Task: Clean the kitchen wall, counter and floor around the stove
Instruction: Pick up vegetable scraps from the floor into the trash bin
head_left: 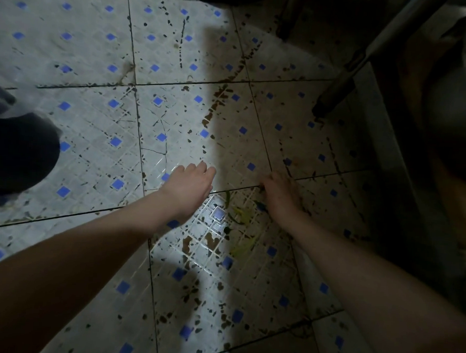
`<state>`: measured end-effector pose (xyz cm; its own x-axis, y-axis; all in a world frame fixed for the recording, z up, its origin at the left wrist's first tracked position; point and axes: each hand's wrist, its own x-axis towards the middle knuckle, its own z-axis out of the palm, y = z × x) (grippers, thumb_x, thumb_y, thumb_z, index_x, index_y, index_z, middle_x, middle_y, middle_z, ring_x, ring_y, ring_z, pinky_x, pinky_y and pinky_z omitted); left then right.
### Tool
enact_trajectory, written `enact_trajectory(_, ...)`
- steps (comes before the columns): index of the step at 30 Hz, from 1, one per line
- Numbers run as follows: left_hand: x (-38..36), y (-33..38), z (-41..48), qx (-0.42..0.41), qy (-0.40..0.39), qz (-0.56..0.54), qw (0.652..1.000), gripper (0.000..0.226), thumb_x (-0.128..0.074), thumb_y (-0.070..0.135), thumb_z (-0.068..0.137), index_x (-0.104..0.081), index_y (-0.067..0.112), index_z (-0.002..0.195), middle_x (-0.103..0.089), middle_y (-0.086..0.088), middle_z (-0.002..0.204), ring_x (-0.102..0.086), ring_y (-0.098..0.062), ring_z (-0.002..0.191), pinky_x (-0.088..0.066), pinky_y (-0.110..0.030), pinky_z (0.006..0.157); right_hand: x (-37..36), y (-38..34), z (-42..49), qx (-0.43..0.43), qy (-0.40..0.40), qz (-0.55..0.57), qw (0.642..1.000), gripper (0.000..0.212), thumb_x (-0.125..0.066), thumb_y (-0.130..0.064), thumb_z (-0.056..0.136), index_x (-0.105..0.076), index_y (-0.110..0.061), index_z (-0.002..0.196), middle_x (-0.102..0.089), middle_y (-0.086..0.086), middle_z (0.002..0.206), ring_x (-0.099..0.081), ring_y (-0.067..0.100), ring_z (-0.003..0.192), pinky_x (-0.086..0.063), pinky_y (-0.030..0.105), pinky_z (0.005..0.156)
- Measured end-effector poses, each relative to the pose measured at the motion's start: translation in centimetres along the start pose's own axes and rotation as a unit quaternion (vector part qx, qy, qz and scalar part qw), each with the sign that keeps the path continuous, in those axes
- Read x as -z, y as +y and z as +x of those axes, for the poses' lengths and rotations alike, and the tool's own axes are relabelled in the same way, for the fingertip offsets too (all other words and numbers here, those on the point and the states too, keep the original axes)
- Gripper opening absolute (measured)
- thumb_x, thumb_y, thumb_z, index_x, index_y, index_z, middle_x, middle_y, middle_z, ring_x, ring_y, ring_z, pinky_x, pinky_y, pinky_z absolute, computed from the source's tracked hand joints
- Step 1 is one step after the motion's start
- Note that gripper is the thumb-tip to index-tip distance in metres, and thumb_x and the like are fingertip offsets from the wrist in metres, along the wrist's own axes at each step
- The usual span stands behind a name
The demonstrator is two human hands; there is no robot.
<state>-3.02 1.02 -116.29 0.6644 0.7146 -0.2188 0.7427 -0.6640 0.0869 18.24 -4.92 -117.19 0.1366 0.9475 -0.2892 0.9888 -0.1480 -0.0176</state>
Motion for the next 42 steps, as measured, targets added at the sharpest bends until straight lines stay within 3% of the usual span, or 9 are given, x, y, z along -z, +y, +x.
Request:
enact_trajectory(6, -0.9, -0.4, 0.4, -0.001, -0.004, -0.002, 1.000, 0.030, -0.030, 0.032, 0.101, -0.038, 0.015, 0.125, -0.051, -0.007, 0.118, -0.053, -0.024, 0.101, -0.043, -0.036, 0.086, -0.3, 0.0, -0.1, 0.015, -0.001, 0.005, 1.000, 0.046, -0.053, 0.006, 0.078, -0.049, -0.014, 0.119, -0.048, 0.010, 0.122, -0.042, 0.027, 0.115, -0.034, 0.036, 0.097)
enact_trajectory(9, -1.1, -0.1, 0.4, -0.006, -0.007, -0.008, 1.000, 0.032, -0.032, 0.031, 0.101, -0.037, 0.014, 0.127, -0.050, -0.007, 0.117, -0.053, -0.024, 0.101, -0.042, -0.036, 0.086, -0.5, -0.1, -0.5, -0.006, -0.002, 0.050, 0.999, 0.037, -0.050, 0.006, 0.083, -0.050, -0.015, 0.114, -0.054, 0.008, 0.120, -0.048, 0.027, 0.112, -0.036, 0.038, 0.096)
enact_trajectory(15, -1.9, 0.9, 0.5, -0.036, -0.015, 0.017, 0.999, 0.024, -0.040, 0.027, 0.099, -0.040, 0.015, 0.120, -0.050, -0.007, 0.113, -0.053, -0.024, 0.098, -0.041, -0.034, 0.081, -0.9, 0.2, -1.7, -0.054, -0.005, 0.124, 0.991, 0.014, -0.047, -0.002, 0.089, -0.054, -0.013, 0.092, -0.060, 0.009, 0.105, -0.055, 0.025, 0.097, -0.044, 0.034, 0.083)
enact_trajectory(18, -2.2, 1.2, 0.6, -0.045, -0.011, 0.025, 0.999, 0.026, -0.048, 0.023, 0.095, -0.041, 0.015, 0.119, -0.051, -0.006, 0.112, -0.054, -0.023, 0.097, -0.041, -0.032, 0.078, -1.3, 0.3, -2.4, -0.026, -0.007, 0.130, 0.991, 0.007, -0.049, -0.013, 0.093, -0.056, -0.016, 0.094, -0.060, 0.005, 0.106, -0.052, 0.018, 0.091, -0.034, 0.023, 0.064)
enact_trajectory(22, -2.2, 1.5, 1.0, -0.041, -0.018, 0.036, 0.998, 0.031, -0.057, 0.019, 0.089, -0.043, 0.016, 0.116, -0.050, -0.005, 0.111, -0.054, -0.022, 0.096, -0.042, -0.031, 0.079, -1.5, 0.0, -2.7, -0.034, -0.057, 0.154, 0.986, 0.016, -0.055, -0.017, 0.092, -0.054, -0.015, 0.107, -0.055, 0.006, 0.117, -0.050, 0.026, 0.107, -0.038, 0.034, 0.082)
enact_trajectory(26, -1.9, 2.1, 1.7, -0.054, -0.030, 0.045, 0.997, 0.034, -0.060, 0.015, 0.087, -0.044, 0.016, 0.118, -0.049, -0.005, 0.112, -0.053, -0.024, 0.101, -0.042, -0.033, 0.081, -1.7, -0.1, -2.6, -0.031, -0.070, 0.123, 0.989, 0.009, -0.048, -0.012, 0.093, -0.054, -0.010, 0.098, -0.055, 0.011, 0.110, -0.053, 0.027, 0.100, -0.032, 0.028, 0.072)
enact_trajectory(32, -1.3, 3.4, 2.3, -0.080, -0.020, 0.071, 0.994, 0.036, -0.060, 0.009, 0.082, -0.048, 0.018, 0.115, -0.048, -0.004, 0.107, -0.051, -0.025, 0.096, -0.037, -0.033, 0.078, -1.7, 0.1, -2.6, -0.021, -0.074, 0.097, 0.992, 0.016, -0.045, -0.011, 0.093, -0.056, -0.009, 0.104, -0.053, 0.012, 0.115, -0.051, 0.028, 0.105, -0.038, 0.032, 0.081)
enact_trajectory(36, -1.1, 3.8, 2.4, -0.097, -0.028, 0.076, 0.992, 0.034, -0.057, 0.005, 0.080, -0.050, 0.015, 0.113, -0.047, -0.007, 0.107, -0.049, -0.028, 0.096, -0.038, -0.036, 0.082, -1.4, 1.2, -3.4, -0.037, -0.049, 0.101, 0.993, 0.017, -0.047, -0.007, 0.089, -0.052, -0.011, 0.105, -0.054, 0.011, 0.113, -0.052, 0.028, 0.104, -0.037, 0.033, 0.076)
enact_trajectory(42, -0.9, 4.1, 2.5, -0.098, -0.052, 0.079, 0.991, 0.040, -0.055, 0.003, 0.081, -0.049, 0.011, 0.120, -0.047, -0.011, 0.114, -0.048, -0.030, 0.104, -0.037, -0.039, 0.085, -1.4, 3.0, -4.1, -0.067, -0.073, 0.115, 0.988, 0.039, -0.049, -0.007, 0.090, -0.046, -0.014, 0.128, -0.048, 0.006, 0.132, -0.048, 0.025, 0.120, -0.042, 0.039, 0.100)
